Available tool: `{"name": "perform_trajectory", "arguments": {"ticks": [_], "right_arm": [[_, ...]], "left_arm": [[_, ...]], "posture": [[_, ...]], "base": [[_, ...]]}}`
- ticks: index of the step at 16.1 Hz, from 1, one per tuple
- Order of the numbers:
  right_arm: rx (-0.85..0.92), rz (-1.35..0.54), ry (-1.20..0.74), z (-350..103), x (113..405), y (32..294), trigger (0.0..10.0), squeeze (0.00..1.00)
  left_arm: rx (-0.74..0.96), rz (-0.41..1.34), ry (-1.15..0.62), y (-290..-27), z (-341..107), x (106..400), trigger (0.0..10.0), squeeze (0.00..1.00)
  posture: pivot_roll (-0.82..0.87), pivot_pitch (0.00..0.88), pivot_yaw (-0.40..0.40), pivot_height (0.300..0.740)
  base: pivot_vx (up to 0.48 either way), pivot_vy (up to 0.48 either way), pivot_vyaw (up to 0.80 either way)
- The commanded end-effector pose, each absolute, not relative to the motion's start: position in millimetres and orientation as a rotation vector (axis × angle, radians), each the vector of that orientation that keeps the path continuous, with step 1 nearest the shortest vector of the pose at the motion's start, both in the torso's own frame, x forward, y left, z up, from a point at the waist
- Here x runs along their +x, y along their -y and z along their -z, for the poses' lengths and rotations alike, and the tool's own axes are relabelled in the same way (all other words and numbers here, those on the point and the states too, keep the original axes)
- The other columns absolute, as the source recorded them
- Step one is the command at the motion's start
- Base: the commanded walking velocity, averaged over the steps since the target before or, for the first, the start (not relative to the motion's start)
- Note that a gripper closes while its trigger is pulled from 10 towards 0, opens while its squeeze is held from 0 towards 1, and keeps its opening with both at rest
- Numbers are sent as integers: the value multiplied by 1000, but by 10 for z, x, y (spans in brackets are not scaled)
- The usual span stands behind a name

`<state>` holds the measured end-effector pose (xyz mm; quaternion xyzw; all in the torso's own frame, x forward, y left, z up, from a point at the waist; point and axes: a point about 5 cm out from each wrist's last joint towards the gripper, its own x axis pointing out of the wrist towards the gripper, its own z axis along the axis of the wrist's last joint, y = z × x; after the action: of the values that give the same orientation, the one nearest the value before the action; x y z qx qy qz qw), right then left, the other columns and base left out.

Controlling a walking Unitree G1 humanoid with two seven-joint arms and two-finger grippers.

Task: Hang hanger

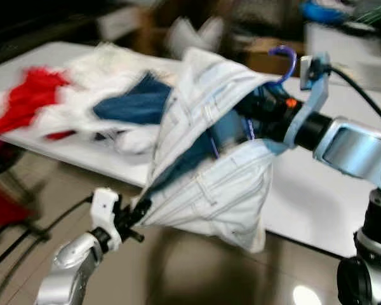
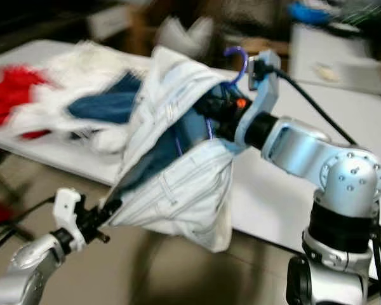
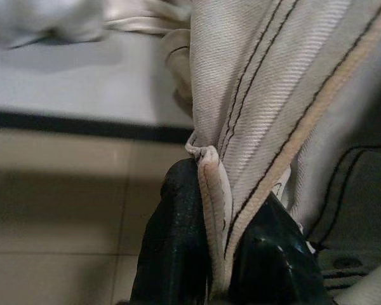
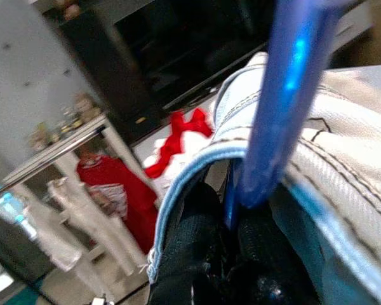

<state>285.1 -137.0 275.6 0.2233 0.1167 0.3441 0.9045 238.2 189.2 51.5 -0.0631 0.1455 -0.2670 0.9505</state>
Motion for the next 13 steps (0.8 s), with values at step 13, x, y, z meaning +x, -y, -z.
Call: {"name": "perform_trajectory", "arguments": {"ticks": [13], "right_arm": [[518, -743, -168, -2822, 2832, 1314, 10000, 0]], "left_arm": [[-89, 505, -325, -1991, -527, 2396, 10000, 0]], "posture": [[-157, 0, 26, 740]], "base": [[0, 0, 800]]}}
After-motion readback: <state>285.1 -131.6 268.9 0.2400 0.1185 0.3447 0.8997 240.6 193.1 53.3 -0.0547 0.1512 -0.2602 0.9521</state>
